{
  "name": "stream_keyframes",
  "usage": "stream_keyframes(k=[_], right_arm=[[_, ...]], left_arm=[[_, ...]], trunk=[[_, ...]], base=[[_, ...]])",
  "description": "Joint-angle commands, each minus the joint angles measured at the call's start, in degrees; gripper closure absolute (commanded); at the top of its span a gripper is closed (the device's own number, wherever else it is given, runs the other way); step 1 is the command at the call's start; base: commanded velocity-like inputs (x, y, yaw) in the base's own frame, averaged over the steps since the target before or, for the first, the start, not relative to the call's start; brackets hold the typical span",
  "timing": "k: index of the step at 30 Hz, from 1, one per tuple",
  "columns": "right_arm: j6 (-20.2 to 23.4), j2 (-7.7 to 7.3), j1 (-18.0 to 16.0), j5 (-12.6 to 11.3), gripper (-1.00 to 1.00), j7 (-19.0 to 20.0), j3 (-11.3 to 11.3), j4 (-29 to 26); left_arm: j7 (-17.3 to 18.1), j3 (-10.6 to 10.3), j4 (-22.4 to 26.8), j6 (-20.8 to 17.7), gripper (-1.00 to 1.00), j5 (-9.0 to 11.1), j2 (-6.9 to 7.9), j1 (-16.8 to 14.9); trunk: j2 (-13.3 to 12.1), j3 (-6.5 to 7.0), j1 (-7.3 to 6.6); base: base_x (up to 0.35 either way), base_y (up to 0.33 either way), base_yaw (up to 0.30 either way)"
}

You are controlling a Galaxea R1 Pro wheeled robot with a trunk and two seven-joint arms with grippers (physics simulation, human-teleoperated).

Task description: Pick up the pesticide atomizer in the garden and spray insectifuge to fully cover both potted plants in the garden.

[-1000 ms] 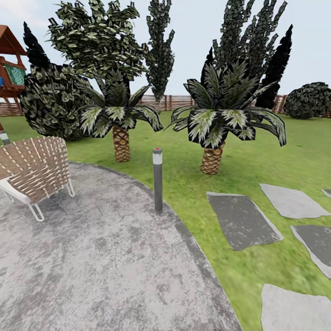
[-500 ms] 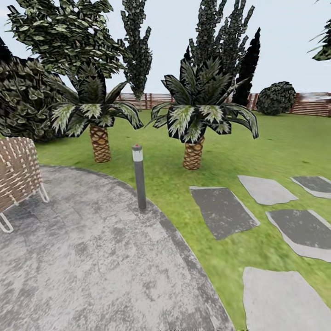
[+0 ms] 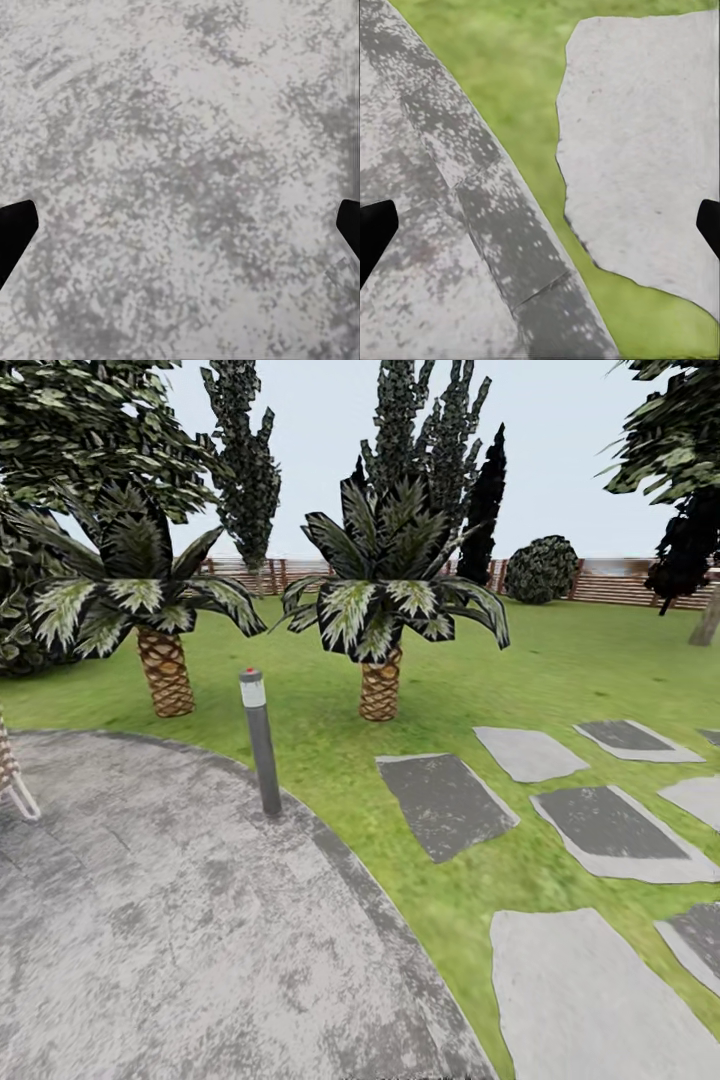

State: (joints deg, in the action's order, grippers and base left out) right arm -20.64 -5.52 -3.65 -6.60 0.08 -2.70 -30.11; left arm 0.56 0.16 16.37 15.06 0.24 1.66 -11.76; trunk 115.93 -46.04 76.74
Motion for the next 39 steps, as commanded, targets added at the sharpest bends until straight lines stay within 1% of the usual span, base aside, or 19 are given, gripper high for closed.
stream_keyframes(k=[1, 28, 39], right_arm=[[-0.2, -0.02, -0.05, -0.54, -1.0, 0.01, 0.15, 0.05], [-0.2, -0.01, -0.05, -0.51, -1.0, 0.01, 0.33, 0.05], [-0.2, -0.01, -0.05, -0.51, -1.0, 0.01, 0.41, 0.05]], left_arm=[[0.06, 0.01, -0.02, 0.19, -1.0, 0.02, 0.01, -0.02], [0.06, 0.01, -0.02, 0.23, -1.0, 0.02, 0.01, -0.02], [-0.1, 0.01, -0.02, 0.23, -1.0, 0.02, 0.01, 0.06]], trunk=[[0.44, -0.27, 0.22], [11.26, -5.95, 6.15], [11.26, -6.3, 6.15]], base=[[0.0, 0.0, -0.277], [0.0, 0.0, -0.277], [0.0, 0.0, -0.277]])
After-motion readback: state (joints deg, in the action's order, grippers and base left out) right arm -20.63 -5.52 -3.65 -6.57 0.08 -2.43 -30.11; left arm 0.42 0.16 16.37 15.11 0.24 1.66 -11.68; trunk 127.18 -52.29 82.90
